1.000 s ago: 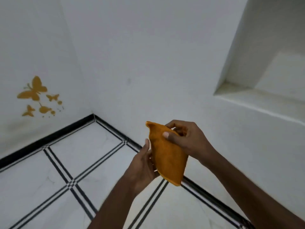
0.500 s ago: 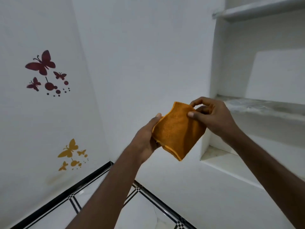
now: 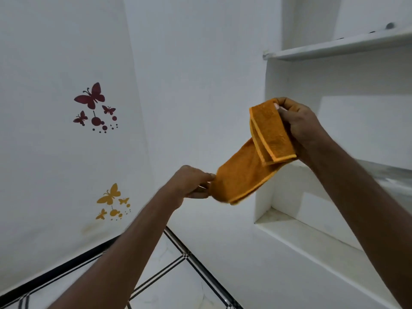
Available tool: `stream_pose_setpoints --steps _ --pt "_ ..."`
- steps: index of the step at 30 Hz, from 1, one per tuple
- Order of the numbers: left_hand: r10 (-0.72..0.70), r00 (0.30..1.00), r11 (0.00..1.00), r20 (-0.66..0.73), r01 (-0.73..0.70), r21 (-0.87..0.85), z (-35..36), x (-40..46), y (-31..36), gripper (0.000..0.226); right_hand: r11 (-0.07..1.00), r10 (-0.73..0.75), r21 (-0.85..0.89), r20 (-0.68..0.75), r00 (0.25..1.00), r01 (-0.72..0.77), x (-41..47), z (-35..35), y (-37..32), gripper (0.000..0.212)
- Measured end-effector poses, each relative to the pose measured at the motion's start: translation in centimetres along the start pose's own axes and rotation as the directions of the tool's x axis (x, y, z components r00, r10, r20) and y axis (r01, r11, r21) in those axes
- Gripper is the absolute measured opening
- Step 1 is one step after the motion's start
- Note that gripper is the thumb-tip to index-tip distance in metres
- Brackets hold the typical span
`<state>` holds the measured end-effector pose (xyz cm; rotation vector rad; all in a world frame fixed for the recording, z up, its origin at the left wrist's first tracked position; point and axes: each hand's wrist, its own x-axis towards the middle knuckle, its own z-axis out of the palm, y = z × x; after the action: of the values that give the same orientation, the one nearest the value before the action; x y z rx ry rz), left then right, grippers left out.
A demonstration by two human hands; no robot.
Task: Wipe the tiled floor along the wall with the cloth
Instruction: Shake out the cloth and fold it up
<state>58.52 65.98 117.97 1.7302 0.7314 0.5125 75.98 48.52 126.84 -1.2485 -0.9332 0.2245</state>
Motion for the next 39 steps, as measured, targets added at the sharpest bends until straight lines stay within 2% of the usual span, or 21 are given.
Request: stream_pose_setpoints --steps 1,3,5,6,7,9,11,15,17,19,22,24,26,28,30,33,37,39 --pt "0.081 0.997 0.994 0.007 -0.082 0.078 0.8 -1.1 0.2 0.031 1.000 0.003 -0.006 -0.017 1.000 -0.003 -0.1 0.1 -0.3 0.014" --pt "0.271 0.961 0.953 0.061 -0.277 0.125 2.7 -4.0 0.9 0.032 1.000 0.020 -0.012 -0.025 0.999 -0.020 -0.5 0.4 -0.4 0.012" --pt "0.345 0.920 0.927 0.186 -0.365 0.089 5.2 -6.9 1.7 0.036 0.998 0.056 -0.003 -0.034 0.998 -0.057 -1.2 0.6 0.1 0.015" --pt "0.358 0.911 0.922 0.207 -0.379 0.075 6.6 -7.9 1.8 0.040 0.997 0.079 0.001 -0.037 0.996 -0.079 -1.5 0.7 0.5 0.016" --pt "0.374 0.910 0.918 0.181 -0.390 0.063 8.0 -8.6 1.7 0.042 0.995 0.098 0.003 -0.039 0.994 -0.098 -1.9 0.7 0.7 0.015" --pt "0.398 0.916 0.917 0.045 -0.398 -0.022 10.4 -9.4 1.3 0.038 0.991 0.133 0.003 -0.044 0.990 -0.133 -2.4 0.4 1.1 0.011" --pt "0.363 0.929 0.920 -0.067 -0.369 -0.132 11.9 -9.4 0.7 0.034 0.984 0.176 0.034 -0.059 0.983 -0.174 -2.8 -0.2 1.5 0.011" --pt "0.267 0.943 0.924 -0.198 -0.309 -0.227 12.7 -8.7 -0.3 0.031 0.971 0.239 -0.003 -0.108 0.965 -0.241 -3.4 -1.2 3.0 0.014" --pt "0.221 0.954 0.921 -0.201 -0.272 -0.279 12.2 -8.2 -0.7 0.031 0.966 0.224 -0.103 -0.127 0.966 -0.238 -3.3 -1.7 4.3 0.018" --pt "0.176 0.965 0.919 -0.192 -0.231 -0.318 11.6 -7.9 -1.2 0.033 0.925 0.176 -0.317 -0.137 0.975 -0.212 -3.1 -2.1 5.9 0.024" --pt "0.110 0.974 0.931 -0.198 -0.171 -0.323 10.7 -7.2 -1.8 0.033 0.731 0.065 -0.670 -0.122 0.990 -0.130 -4.5 -1.9 7.7 0.032" --pt "0.090 0.975 0.938 -0.203 -0.152 -0.312 10.0 -6.9 -2.2 0.030 0.651 -0.099 -0.758 -0.124 0.987 -0.030 -6.3 -1.2 8.0 0.032" --pt "0.086 0.977 0.937 -0.196 -0.146 -0.317 9.3 -6.7 -2.4 0.025 0.686 -0.243 -0.716 -0.057 0.968 0.130 -8.3 -0.2 7.9 0.017" --pt "0.067 0.981 0.941 -0.182 -0.123 -0.315 8.6 -6.7 -2.5 0.018 0.785 -0.180 -0.588 0.084 0.980 0.194 -9.9 1.1 7.7 0.004" --pt "0.039 0.984 0.947 -0.173 -0.092 -0.307 7.7 -6.7 -2.5 0.017 0.823 -0.056 -0.552 0.156 0.986 0.134 -10.7 2.2 8.2 0.004" --pt "0.041 0.984 0.955 -0.175 -0.090 -0.281 6.5 -6.8 -2.9 0.018 0.847 0.019 -0.530 0.111 0.994 0.043 -11.0 2.8 9.4 0.010" --pt "0.102 0.986 0.970 -0.134 -0.129 -0.205 5.2 -7.0 -3.6 0.019 0.921 0.120 -0.386 0.150 0.981 -0.053 -11.6 3.7 10.0 0.016" --pt "0.116 0.988 0.979 -0.101 -0.130 -0.153 4.5 -6.9 -4.0 0.019 0.922 0.142 -0.381 0.155 0.978 -0.073 -11.7 4.3 10.3 0.014"
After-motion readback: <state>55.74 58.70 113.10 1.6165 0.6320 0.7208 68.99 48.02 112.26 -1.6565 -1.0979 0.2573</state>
